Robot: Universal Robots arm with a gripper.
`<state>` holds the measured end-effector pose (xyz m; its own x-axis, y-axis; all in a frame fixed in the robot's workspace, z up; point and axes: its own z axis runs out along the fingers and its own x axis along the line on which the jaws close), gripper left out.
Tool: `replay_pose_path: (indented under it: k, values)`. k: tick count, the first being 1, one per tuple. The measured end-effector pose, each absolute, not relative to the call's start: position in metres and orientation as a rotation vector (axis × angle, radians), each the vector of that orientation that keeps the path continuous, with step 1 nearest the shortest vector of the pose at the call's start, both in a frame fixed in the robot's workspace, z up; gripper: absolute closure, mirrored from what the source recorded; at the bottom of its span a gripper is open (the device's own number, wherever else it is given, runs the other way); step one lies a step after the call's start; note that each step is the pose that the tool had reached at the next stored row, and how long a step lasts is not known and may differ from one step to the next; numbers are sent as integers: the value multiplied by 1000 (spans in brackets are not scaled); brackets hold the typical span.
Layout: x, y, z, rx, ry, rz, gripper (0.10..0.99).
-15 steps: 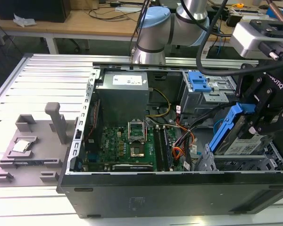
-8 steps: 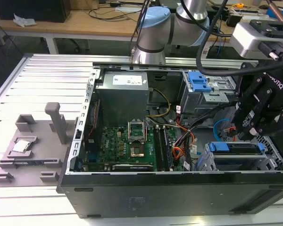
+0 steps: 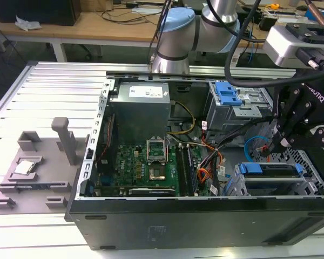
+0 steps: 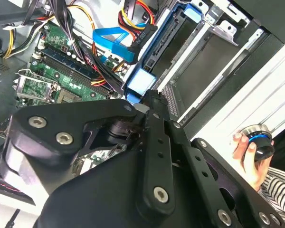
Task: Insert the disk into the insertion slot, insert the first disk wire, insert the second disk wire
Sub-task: 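Insert the disk into the insertion slot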
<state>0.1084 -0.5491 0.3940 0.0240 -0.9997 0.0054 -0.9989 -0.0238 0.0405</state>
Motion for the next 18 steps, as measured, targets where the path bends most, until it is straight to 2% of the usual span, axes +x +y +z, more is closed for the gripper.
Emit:
replay_pose_path:
  k: [18]
  values:
    - [133,-549,389,2223,-2170,-37,980]
